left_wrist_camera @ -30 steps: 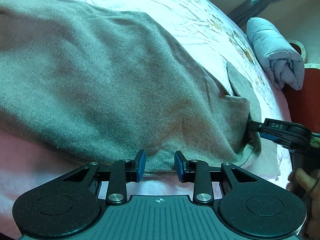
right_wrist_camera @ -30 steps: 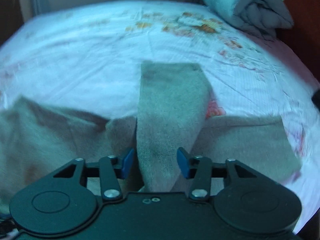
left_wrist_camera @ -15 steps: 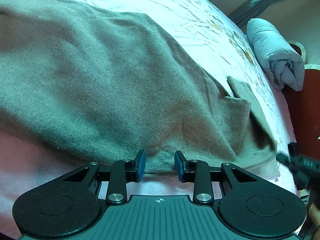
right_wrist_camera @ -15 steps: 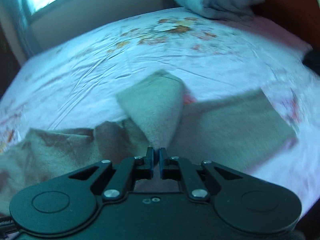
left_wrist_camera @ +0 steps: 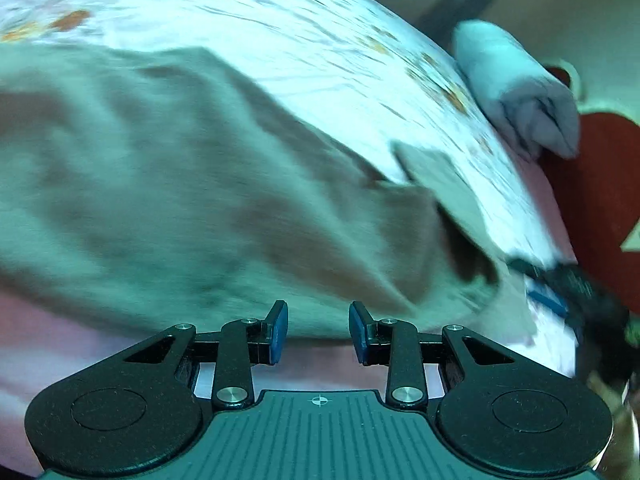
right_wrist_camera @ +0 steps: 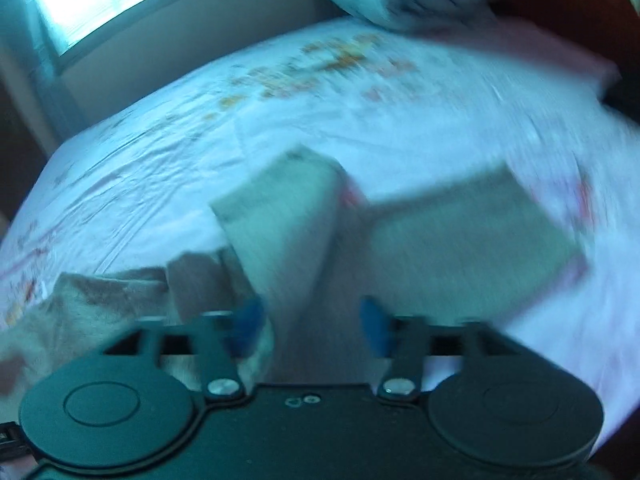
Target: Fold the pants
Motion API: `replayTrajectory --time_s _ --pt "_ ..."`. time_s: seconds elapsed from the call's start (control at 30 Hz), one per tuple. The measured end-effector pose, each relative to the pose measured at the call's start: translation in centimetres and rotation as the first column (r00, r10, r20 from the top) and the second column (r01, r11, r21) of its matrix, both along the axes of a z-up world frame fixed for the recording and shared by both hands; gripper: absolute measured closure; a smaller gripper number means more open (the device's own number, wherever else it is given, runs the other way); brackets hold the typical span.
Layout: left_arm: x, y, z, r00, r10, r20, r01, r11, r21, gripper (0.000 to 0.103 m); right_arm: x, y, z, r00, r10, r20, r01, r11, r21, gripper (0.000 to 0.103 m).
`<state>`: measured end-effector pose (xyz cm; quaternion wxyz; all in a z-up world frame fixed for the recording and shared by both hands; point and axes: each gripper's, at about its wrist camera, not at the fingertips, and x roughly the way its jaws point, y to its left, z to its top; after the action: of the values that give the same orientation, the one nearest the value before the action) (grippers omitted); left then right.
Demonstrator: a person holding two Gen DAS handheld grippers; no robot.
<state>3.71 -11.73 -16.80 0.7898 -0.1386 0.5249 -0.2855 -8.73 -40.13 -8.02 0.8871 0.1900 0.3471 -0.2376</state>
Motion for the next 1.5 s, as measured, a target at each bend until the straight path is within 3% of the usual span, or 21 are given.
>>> replayTrajectory --time_s 0.07,0.13,0.2,0.4,0.47,0.53,0.57,0.63,0.73,0.77,0.8,0.93,1.03,1.13,1.23,1.27,1.33,1.43,1.5 --pt "-0.2 -1.6 -0.5 1.000 -0.023 -0.011 0.023 1.000 0.010 0.070 1.6 0.7 0.9 0.999 0.051 -0.014 -0.052 0.993 -0.107 0.038" --pt "-0.3 -2.8 -1.5 0.999 -0.038 -0.020 0.038 0.998 0.042 0.070 3.4 1.3 0.9 0.991 0.117 -0.072 -0.128 0.976 -0.176 0.055" --pt "-0.2 -3.2 -2.5 0.999 -0.027 -0.044 0.029 0.998 0.061 0.070 4.7 2.1 0.2 0.979 0.159 -0.124 -0.183 0.960 -0.213 0.063" --pt "-0.3 -3.4 -2.7 0.998 -0.031 -0.051 0.035 0.997 0.075 0.070 6.2 4.2 -1.5 0.960 0.196 -0.201 -0.255 0.909 -0.330 0.060" --pt "-0.3 -3.8 -2.7 0.998 -0.035 -0.045 0.038 0.996 0.082 0.070 6.8 5.2 -1.3 0.954 0.209 -0.215 -0.281 0.874 -0.397 0.055" --pt "-0.1 -4.0 -2.9 0.998 -0.031 -0.047 0.035 0.996 0.081 0.070 8.0 5.8 -1.6 0.940 0.227 -0.254 -0.319 0.846 -0.427 0.057" --pt "-0.1 -4.0 -2.9 0.998 -0.029 -0.050 0.033 0.996 0.078 0.070 8.7 5.7 -2.0 0.933 0.232 -0.274 -0.334 0.841 -0.426 0.059" --pt "0.0 -3.8 -2.9 0.998 -0.027 -0.056 0.031 0.997 0.070 0.070 10.0 5.6 -2.8 0.918 0.231 -0.323 -0.356 0.841 -0.409 0.075" --pt "0.0 -3.4 -3.0 0.998 -0.025 -0.061 0.029 0.998 0.061 0.070 10.4 5.0 -3.4 0.919 0.211 -0.334 -0.344 0.841 -0.417 0.091" --pt "0.0 -3.4 -3.0 0.998 -0.024 -0.062 0.027 0.998 0.059 0.070 10.1 4.4 -3.1 0.929 0.205 -0.307 -0.321 0.858 -0.400 0.102" --pt "0.0 -3.4 -3.0 0.998 -0.024 -0.061 0.027 0.998 0.058 0.070 9.5 3.7 -2.7 0.943 0.197 -0.267 -0.289 0.882 -0.371 0.103" --pt "0.0 -3.2 -3.1 0.998 -0.023 -0.060 0.027 0.998 0.055 0.070 5.9 0.0 -0.7 0.994 0.084 -0.073 -0.097 0.977 -0.191 0.103" --pt "0.0 -3.0 -3.1 0.998 -0.021 -0.063 0.024 0.998 0.053 0.070 1.0 -2.5 0.7 0.995 -0.051 0.091 0.054 0.998 -0.035 0.103" --pt "-0.1 -3.0 -3.1 0.998 -0.018 -0.064 0.022 0.998 0.055 0.070 -4.5 -5.1 -1.2 0.959 -0.229 0.166 0.197 0.962 0.191 0.103" --pt "-0.1 -3.1 -3.0 0.998 -0.026 -0.059 0.029 0.997 0.064 0.070 -8.4 -7.7 -5.2 0.917 -0.387 0.097 0.330 0.873 0.359 0.103" --pt "-0.1 -3.2 -2.9 0.998 -0.028 -0.057 0.032 0.997 0.067 0.070 -9.2 -8.3 -6.0 0.909 -0.411 0.067 0.361 0.858 0.366 0.103" --pt "-0.1 -3.2 -2.9 0.998 -0.027 -0.056 0.031 0.997 0.069 0.070 -9.5 -8.7 -6.2 0.905 -0.424 0.029 0.395 0.866 0.307 0.090" --pt "-0.1 -3.3 -2.9 0.998 -0.014 -0.061 0.018 0.998 0.067 0.070 -7.1 -7.2 -4.0 0.966 -0.254 0.054 0.248 0.964 0.095 0.088" --pt "-0.2 -3.3 -2.9 0.998 -0.012 -0.058 0.017 0.997 0.070 0.070 -4.6 -5.6 -2.6 0.993 -0.106 0.052 0.107 0.994 -0.020 0.083"
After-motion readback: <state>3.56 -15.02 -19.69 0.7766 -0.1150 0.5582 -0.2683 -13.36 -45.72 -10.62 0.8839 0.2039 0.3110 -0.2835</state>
